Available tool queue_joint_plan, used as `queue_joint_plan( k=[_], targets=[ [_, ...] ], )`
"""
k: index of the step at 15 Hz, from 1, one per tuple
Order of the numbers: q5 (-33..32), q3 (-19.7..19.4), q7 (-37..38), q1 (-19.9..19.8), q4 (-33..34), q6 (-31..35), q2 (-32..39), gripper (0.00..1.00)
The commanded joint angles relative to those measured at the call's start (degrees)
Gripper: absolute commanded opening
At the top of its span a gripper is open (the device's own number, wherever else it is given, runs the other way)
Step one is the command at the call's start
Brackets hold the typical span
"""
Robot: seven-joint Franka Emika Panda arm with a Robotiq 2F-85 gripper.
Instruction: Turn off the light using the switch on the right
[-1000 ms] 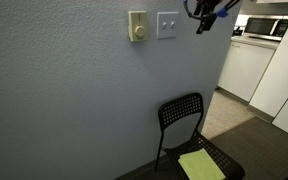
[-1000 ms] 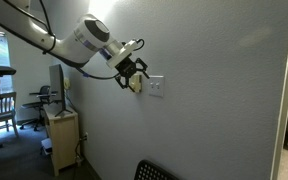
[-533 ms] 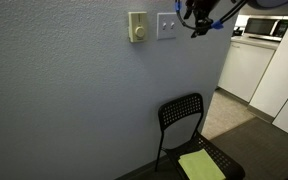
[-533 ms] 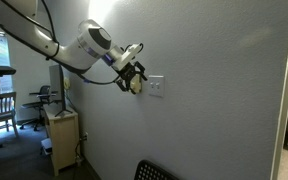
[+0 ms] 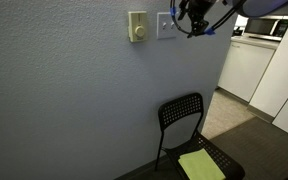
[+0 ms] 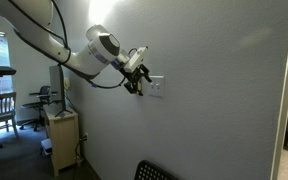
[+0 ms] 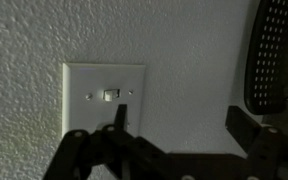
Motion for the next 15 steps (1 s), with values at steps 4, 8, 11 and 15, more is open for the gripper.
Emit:
queue_joint_plan(
  k=[4,8,11,15],
  targets=[
    [0.2,-0.9,-1.6,-1.6,5.9,5.1,5.9,1.00],
    [1.3,-0.7,-2.9,-1.9,9.9,5.2,9.7,1.00],
    [2.2,-0.4,-3.7,-2.0,12.1,5.0,11.7,1.00],
    [6.5,0.1,-5.7,-1.7,12.4,0.2,12.0,1.00]
  ],
)
